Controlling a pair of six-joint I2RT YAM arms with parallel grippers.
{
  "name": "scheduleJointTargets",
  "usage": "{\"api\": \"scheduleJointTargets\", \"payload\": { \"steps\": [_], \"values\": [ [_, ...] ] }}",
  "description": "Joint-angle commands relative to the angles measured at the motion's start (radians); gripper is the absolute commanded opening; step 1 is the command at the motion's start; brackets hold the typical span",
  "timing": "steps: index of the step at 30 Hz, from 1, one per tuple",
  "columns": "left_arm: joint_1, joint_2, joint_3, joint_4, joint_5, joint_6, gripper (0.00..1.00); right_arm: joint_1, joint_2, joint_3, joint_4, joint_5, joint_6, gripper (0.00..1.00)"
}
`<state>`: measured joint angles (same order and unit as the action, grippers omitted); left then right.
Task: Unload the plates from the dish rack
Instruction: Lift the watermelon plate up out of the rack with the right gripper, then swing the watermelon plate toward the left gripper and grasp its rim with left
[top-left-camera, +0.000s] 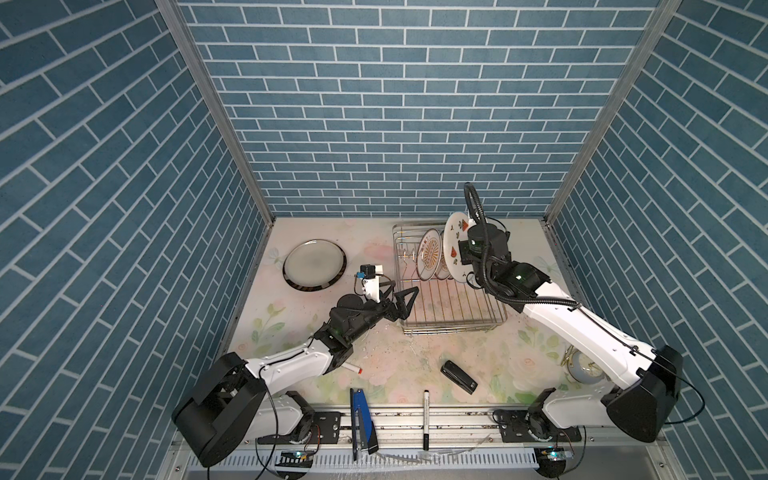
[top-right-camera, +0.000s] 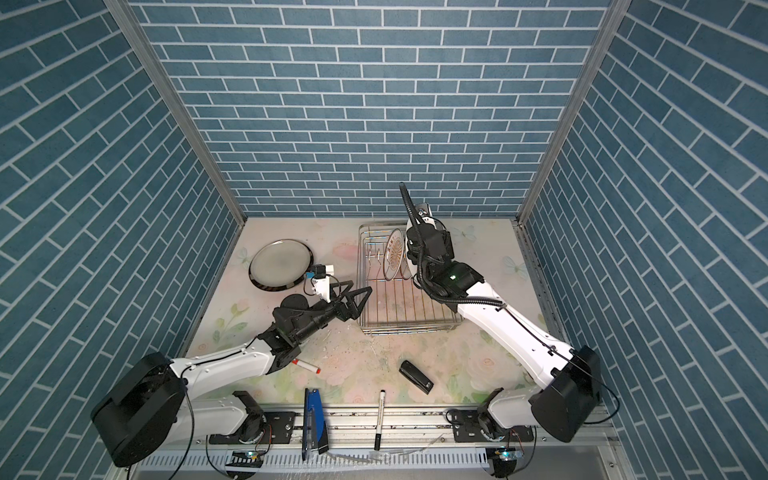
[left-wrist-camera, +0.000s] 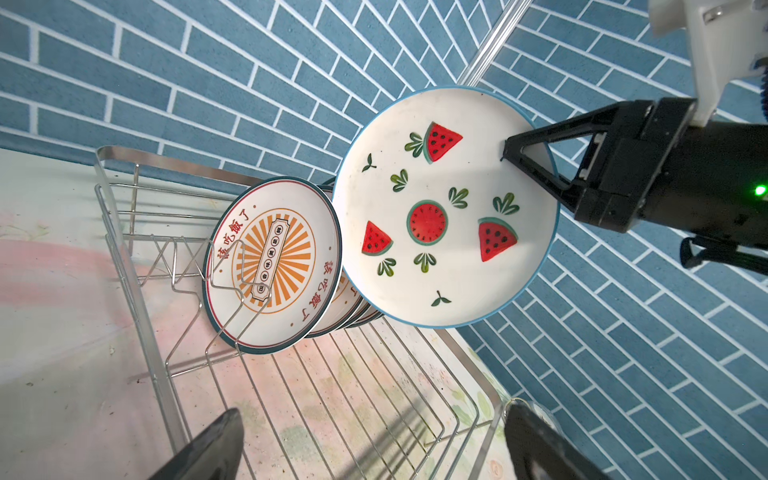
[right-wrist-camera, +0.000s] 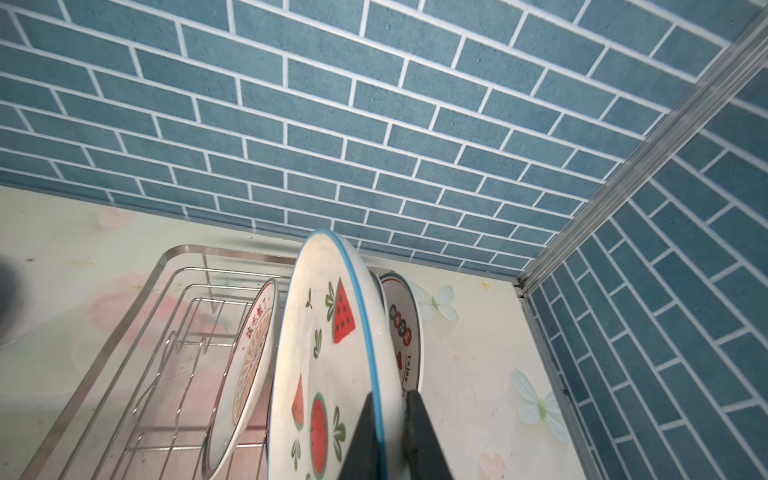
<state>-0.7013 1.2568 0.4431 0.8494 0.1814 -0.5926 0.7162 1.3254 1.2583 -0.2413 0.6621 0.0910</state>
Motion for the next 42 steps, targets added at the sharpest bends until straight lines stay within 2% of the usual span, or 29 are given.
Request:
{"api": "scheduleJointTargets", "payload": {
  "steps": [1, 4, 9, 12, 17, 22, 26, 29, 35, 41, 42],
  "values": [
    [-0.007, -0.002, 0.017, 0.022, 0.033, 0.001, 1.00, -0.059, -0.114, -0.037, 0.109, -0.156, 0.131, 0.00],
    [-0.009, -0.010, 0.014, 0.029, 0.036, 0.000, 1.00, -0.095, -0.175, -0.096, 0.125, -0.234, 0.170, 0.00],
    [-0.012, -0.001, 0.028, 0.028, 0.049, -0.006, 1.00, -0.119, -0.239, -0.147, 0.132, -0.252, 0.189, 0.00],
    [-0.013, 0.017, 0.036, 0.069, 0.094, -0.020, 1.00, -0.133, -0.272, -0.175, 0.140, -0.310, 0.210, 0.00],
    [-0.011, 0.027, 0.059, 0.063, 0.150, -0.030, 1.00, -0.174, -0.329, -0.229, 0.181, -0.506, 0.269, 0.00],
    [0.001, -0.018, 0.075, -0.056, 0.121, -0.016, 1.00, -0.242, -0.354, -0.272, 0.237, -0.706, 0.342, 0.00],
    [0.042, -0.010, 0.051, 0.015, 0.188, -0.078, 1.00, -0.332, -0.331, -0.309, 0.339, -0.973, 0.467, 0.00],
    [0.061, -0.023, 0.035, 0.054, 0.214, -0.106, 1.00, -0.357, -0.301, -0.321, 0.394, -1.106, 0.532, 0.00],
    [0.059, -0.049, 0.034, 0.064, 0.190, -0.127, 0.99, -0.360, -0.292, -0.383, 0.483, -1.189, 0.595, 0.00],
    [0.033, -0.022, 0.041, 0.103, 0.161, -0.149, 0.88, -0.363, -0.293, -0.431, 0.539, -1.213, 0.615, 0.00],
    [0.035, -0.023, 0.040, 0.097, 0.140, -0.155, 0.83, -0.367, -0.289, -0.434, 0.550, -1.214, 0.619, 0.00]
  ]
}}
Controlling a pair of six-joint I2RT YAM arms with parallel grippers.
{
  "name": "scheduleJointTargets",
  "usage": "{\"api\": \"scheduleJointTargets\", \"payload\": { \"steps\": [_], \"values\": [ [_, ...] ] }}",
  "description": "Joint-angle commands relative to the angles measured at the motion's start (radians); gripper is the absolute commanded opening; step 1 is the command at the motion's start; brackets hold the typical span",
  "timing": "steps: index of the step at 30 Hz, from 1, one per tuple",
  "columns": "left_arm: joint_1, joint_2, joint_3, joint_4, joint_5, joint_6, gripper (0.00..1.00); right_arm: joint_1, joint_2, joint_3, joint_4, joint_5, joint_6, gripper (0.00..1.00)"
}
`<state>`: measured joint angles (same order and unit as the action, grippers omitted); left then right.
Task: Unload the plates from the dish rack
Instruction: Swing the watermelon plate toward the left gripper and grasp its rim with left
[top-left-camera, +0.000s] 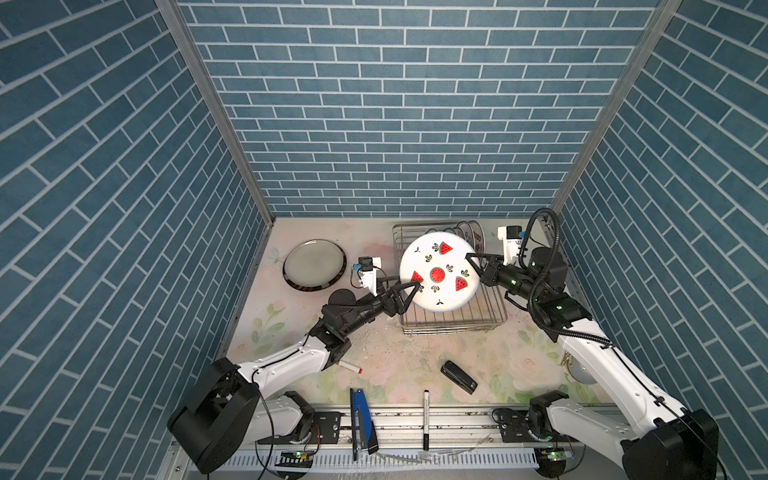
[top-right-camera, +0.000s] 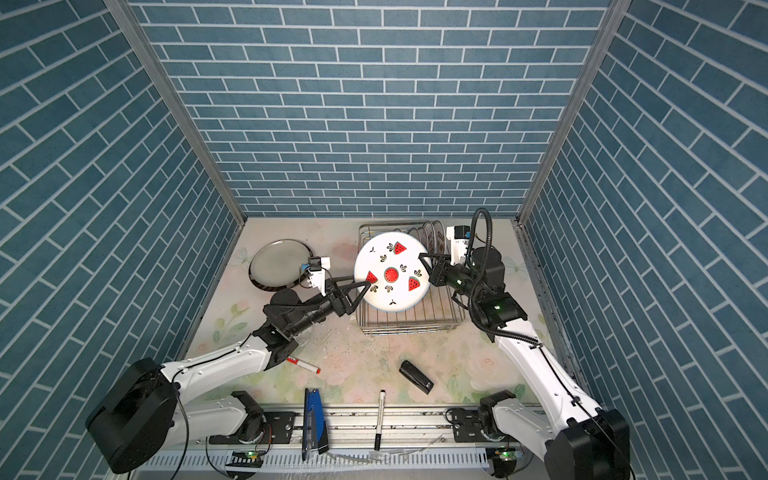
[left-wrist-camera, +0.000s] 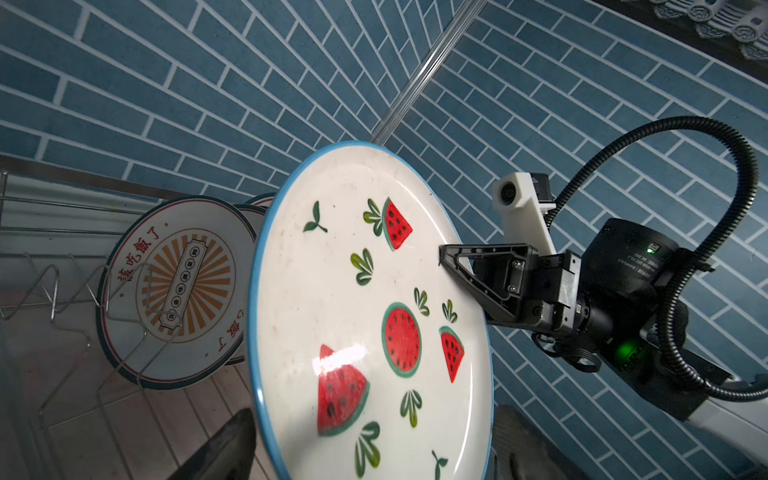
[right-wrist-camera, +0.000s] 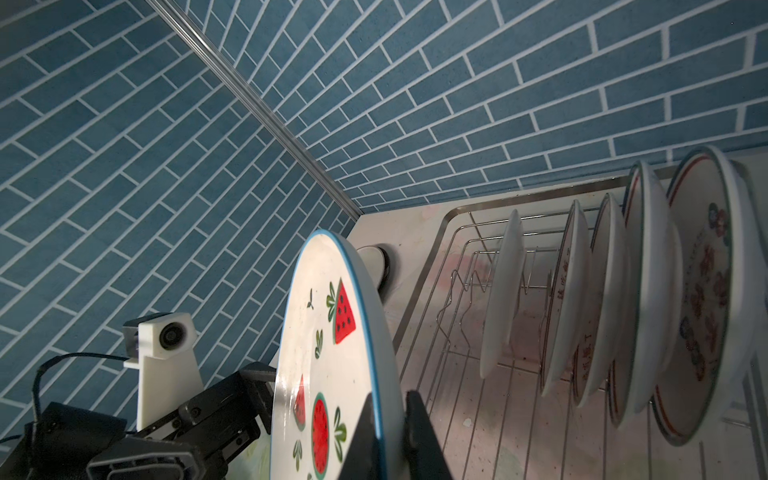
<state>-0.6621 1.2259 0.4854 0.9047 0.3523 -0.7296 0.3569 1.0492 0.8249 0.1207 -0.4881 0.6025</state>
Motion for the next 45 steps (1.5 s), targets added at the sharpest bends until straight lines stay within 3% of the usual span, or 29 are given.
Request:
{"api": "scheduleJointTargets", "payload": {
  "steps": [1, 6, 10, 14, 20, 22, 33, 36, 41, 45],
  "values": [
    [-0.004, 0.007, -0.003, 0.033, -0.049, -0.023, 0.76, -0.012, -0.010, -0.004, 0.207, -0.064, 0.112, 0.00],
    [-0.004, 0.026, -0.011, 0.092, -0.044, -0.058, 0.57, -0.018, 0.022, -0.021, 0.274, -0.093, 0.143, 0.00],
    [-0.005, 0.061, 0.019, 0.098, -0.004, -0.079, 0.54, -0.018, 0.046, -0.006, 0.266, -0.122, 0.139, 0.00],
    [-0.002, 0.090, 0.032, 0.114, -0.003, -0.094, 0.37, -0.018, 0.062, 0.000, 0.267, -0.126, 0.134, 0.00],
    [-0.002, 0.107, 0.041, 0.116, -0.012, -0.107, 0.32, -0.017, 0.060, -0.010, 0.268, -0.080, 0.111, 0.00],
    [-0.003, 0.115, 0.044, 0.117, -0.008, -0.121, 0.25, -0.016, 0.062, -0.007, 0.258, -0.076, 0.102, 0.00],
    [-0.002, 0.137, 0.062, 0.072, -0.026, -0.176, 0.10, -0.015, 0.128, 0.009, 0.272, -0.137, 0.086, 0.00],
    [-0.002, 0.156, 0.070, 0.076, -0.022, -0.187, 0.05, -0.012, 0.139, 0.013, 0.280, -0.162, 0.079, 0.06],
    [-0.002, 0.159, 0.071, 0.058, -0.052, -0.196, 0.00, -0.012, 0.156, 0.005, 0.315, -0.201, 0.080, 0.28],
    [-0.002, 0.163, 0.058, 0.087, -0.067, -0.216, 0.00, -0.012, 0.173, 0.010, 0.312, -0.199, 0.080, 0.33]
  ]
}}
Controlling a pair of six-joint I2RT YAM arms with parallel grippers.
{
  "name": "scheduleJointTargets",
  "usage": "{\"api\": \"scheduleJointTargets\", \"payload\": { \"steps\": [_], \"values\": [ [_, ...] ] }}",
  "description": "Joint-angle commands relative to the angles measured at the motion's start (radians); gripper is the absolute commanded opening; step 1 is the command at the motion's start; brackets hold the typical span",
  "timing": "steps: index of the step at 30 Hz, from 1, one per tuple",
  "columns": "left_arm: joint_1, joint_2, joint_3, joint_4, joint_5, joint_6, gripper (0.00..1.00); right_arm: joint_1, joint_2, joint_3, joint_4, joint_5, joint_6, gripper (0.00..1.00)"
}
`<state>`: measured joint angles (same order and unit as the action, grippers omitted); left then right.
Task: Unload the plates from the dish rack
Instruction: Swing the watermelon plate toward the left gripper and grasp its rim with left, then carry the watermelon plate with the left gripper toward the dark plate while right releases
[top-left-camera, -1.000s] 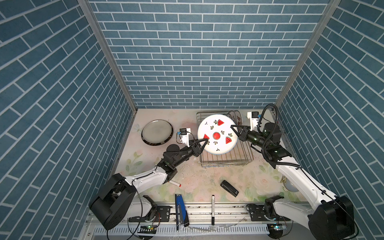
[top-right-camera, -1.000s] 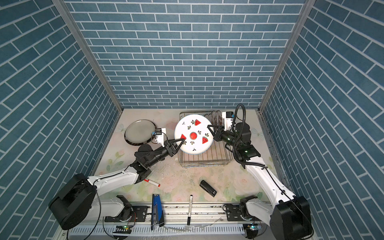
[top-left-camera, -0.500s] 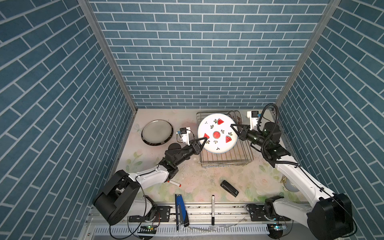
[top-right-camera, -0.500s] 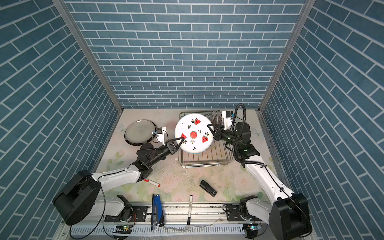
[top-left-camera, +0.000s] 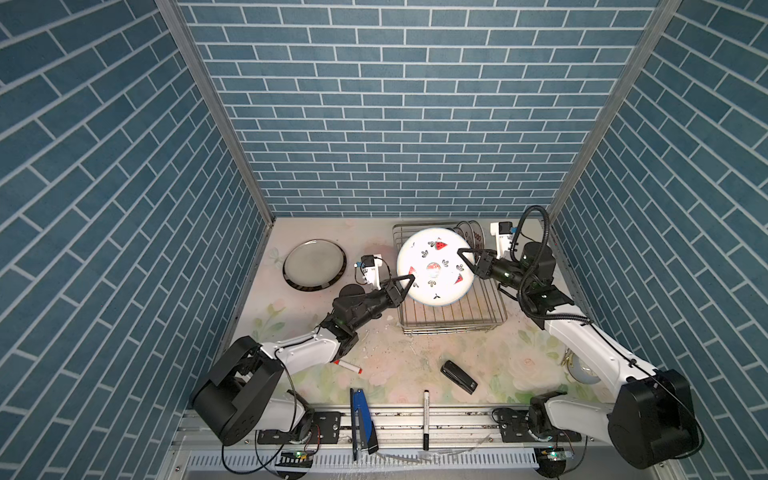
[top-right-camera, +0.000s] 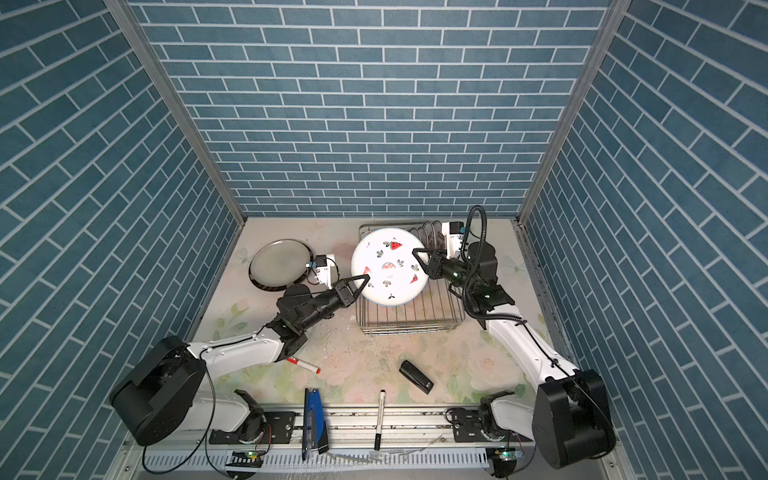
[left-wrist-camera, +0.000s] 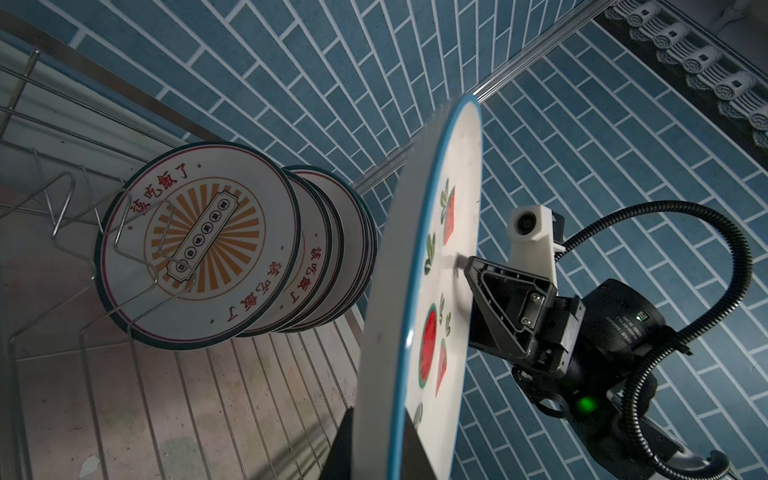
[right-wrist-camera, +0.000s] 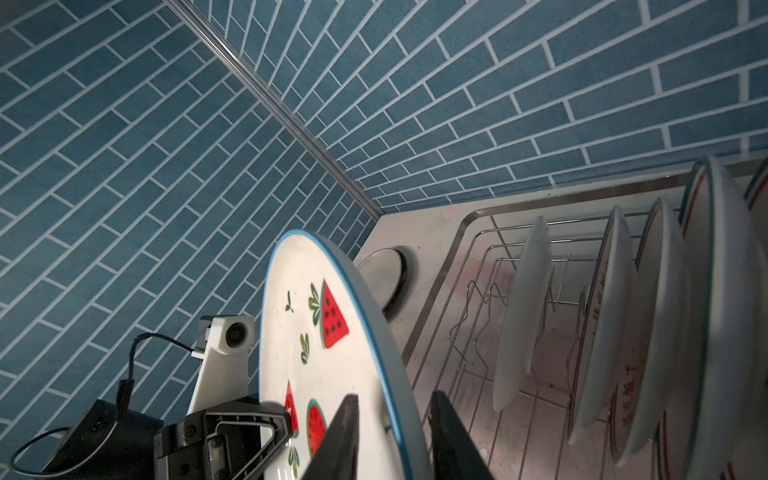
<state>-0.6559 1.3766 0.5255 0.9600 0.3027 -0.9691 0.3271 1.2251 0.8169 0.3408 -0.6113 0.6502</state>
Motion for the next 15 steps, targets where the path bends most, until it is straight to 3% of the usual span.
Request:
{"api": "scheduleJointTargets", "payload": {
  "steps": [1, 7, 13, 15],
  "values": [
    [-0.007, 0.012, 0.019, 0.026, -0.018, 0.018, 0.00, 0.019, -0.001, 0.017, 0.091, -0.077, 0.032, 0.34],
    [-0.007, 0.006, 0.005, 0.038, -0.023, -0.009, 0.00, 0.019, 0.002, 0.028, 0.060, -0.065, 0.032, 0.59],
    [-0.004, 0.003, -0.037, 0.100, -0.052, -0.068, 0.00, 0.020, -0.001, 0.031, 0.037, -0.040, 0.038, 0.69],
    [-0.001, 0.018, -0.063, 0.163, -0.056, -0.094, 0.00, 0.021, 0.002, 0.034, 0.027, -0.025, 0.047, 0.92]
  ]
}}
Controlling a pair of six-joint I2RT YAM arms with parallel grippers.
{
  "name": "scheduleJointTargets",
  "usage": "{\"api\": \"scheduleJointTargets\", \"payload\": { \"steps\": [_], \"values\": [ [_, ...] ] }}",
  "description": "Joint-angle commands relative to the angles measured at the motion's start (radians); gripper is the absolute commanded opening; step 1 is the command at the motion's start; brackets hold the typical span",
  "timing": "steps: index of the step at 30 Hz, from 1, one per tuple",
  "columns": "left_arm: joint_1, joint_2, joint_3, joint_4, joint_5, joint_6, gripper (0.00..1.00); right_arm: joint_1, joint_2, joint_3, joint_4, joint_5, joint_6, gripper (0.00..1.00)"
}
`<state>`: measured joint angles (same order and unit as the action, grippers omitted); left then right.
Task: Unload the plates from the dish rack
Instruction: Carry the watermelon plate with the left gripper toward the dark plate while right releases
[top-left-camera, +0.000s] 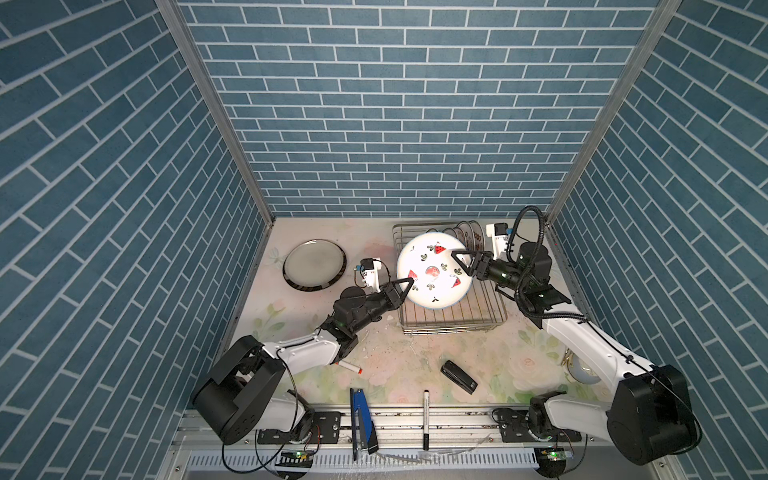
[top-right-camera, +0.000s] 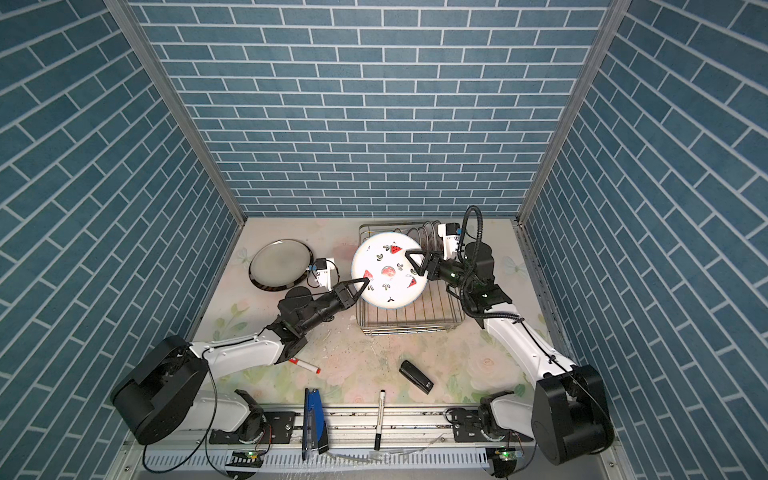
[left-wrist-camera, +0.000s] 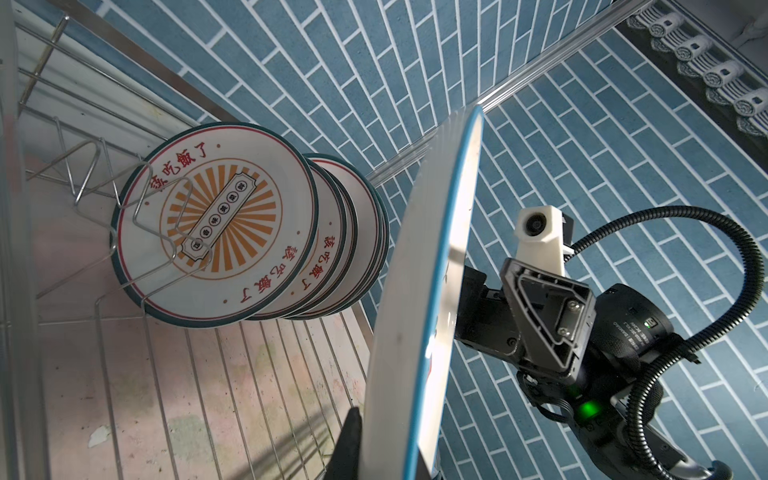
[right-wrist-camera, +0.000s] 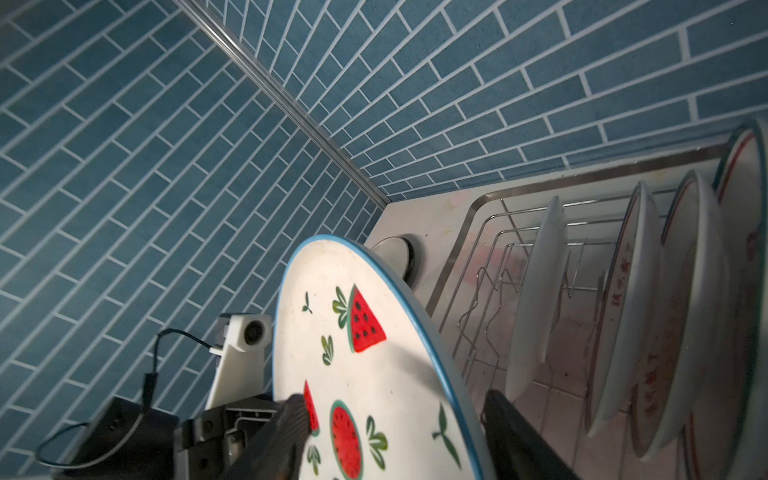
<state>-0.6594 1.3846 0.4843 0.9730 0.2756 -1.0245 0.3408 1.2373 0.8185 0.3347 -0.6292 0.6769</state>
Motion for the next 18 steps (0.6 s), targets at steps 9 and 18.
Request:
{"api": "scheduleJointTargets", "payload": {
  "steps": [9, 18],
  "values": [
    [0.013, 0.031, -0.078, 0.281, -0.049, -0.113, 0.00, 0.010, -0.004, 0.062, -0.008, 0.017, 0.012, 0.98],
    [0.057, 0.038, -0.104, 0.339, -0.039, -0.152, 0.00, 0.018, -0.010, 0.059, -0.032, 0.059, -0.045, 0.99]
  ]
}}
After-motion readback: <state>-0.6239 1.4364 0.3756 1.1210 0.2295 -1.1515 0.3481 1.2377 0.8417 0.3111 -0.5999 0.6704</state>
